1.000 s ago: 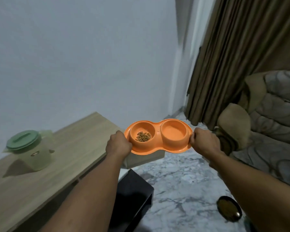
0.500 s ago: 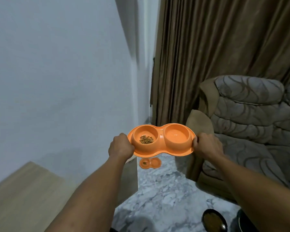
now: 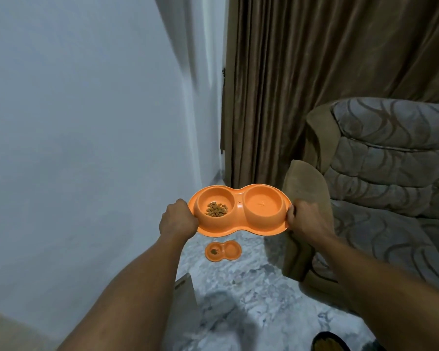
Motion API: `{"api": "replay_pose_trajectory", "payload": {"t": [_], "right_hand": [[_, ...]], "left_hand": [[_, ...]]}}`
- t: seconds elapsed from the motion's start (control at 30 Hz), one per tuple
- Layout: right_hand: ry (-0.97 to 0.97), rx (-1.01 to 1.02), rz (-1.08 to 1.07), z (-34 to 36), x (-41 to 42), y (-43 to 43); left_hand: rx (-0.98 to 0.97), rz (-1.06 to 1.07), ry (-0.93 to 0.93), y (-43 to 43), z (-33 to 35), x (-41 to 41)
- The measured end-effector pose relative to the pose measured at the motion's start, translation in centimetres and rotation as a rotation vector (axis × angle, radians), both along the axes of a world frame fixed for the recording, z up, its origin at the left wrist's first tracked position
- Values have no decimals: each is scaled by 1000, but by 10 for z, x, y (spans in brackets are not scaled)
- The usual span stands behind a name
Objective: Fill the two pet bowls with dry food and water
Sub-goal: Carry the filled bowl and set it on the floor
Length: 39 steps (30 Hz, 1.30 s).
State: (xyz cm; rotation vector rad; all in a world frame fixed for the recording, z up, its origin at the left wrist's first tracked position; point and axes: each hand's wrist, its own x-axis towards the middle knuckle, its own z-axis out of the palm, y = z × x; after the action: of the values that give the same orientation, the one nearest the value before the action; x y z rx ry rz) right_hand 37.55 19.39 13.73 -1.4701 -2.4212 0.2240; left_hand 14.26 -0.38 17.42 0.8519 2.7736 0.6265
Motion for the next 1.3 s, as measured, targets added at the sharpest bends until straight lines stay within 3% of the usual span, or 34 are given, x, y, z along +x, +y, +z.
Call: {"api": "replay_pose_trajectory", "payload": {"t": [0.4, 0.6, 0.97, 1.3], "right_hand": [[-85, -12, 92, -95, -79, 155], [-129, -73, 116, -173, -112, 208], [-178, -154, 56, -463, -162, 272], [-133, -219, 89, -750, -194, 281]], "left_hand": [[-53, 161, -100, 137, -92, -56], [-76, 213, -128, 192, -173, -89], [-167, 210, -158, 268, -467, -147], [-230, 176, -146, 274, -742, -182]]}}
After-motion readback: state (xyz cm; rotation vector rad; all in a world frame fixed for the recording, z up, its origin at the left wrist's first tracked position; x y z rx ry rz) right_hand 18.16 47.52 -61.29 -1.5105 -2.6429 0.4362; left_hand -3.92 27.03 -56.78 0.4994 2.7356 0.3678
